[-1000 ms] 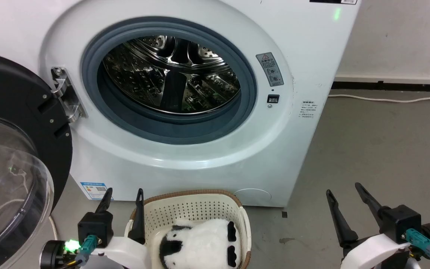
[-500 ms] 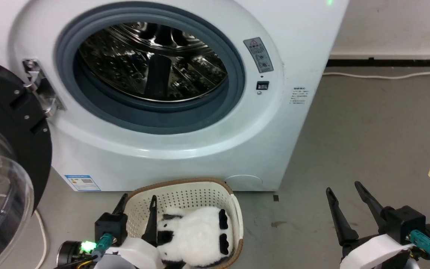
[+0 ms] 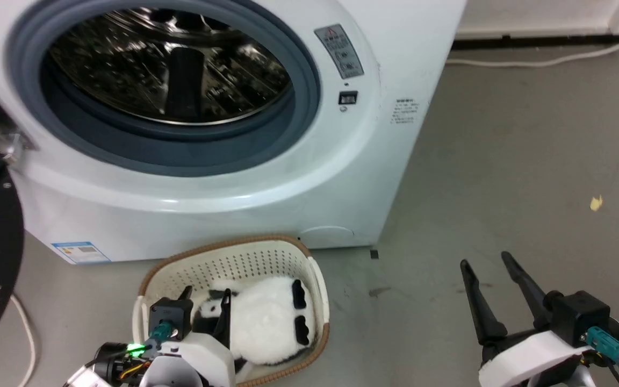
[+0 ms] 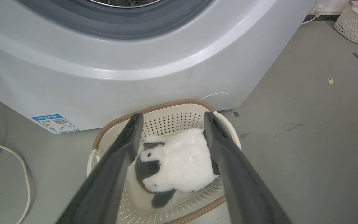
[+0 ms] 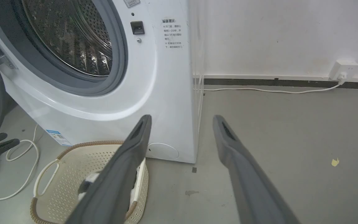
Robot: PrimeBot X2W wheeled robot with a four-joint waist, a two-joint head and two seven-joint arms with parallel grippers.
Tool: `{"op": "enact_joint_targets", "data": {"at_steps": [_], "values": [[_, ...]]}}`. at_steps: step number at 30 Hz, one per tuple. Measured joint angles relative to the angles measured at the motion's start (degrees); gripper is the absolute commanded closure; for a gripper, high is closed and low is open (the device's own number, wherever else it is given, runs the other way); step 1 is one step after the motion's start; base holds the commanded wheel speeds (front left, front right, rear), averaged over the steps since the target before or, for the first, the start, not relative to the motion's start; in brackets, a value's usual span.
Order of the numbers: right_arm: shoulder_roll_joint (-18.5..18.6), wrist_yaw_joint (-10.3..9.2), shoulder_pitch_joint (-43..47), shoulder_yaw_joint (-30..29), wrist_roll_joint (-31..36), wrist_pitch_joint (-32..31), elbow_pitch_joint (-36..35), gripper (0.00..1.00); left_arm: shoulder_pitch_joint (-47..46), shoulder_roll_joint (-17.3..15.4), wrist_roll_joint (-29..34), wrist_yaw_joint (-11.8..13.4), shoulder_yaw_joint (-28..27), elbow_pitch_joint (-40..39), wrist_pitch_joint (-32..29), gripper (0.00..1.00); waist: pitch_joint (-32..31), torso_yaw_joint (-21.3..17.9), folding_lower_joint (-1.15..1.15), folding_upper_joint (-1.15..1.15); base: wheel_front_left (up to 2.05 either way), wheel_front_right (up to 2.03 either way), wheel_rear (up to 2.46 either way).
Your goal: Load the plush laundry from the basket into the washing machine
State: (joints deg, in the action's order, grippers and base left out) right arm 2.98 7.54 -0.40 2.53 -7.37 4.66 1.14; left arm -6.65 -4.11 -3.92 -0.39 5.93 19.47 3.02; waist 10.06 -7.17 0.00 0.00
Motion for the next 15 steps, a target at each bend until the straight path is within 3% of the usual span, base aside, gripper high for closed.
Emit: {"op": "enact_joint_targets", "data": {"at_steps": [15], "values": [[0.0, 0.0, -2.27, 1.72, -3.93, 1.59, -0.07, 0.0, -6.6, -2.96, -2.44, -0.8, 1.93, 12.15, -3.04, 0.0, 6.98, -3.25, 0.01, 0.0, 0.0, 0.0, 0.0]]}}
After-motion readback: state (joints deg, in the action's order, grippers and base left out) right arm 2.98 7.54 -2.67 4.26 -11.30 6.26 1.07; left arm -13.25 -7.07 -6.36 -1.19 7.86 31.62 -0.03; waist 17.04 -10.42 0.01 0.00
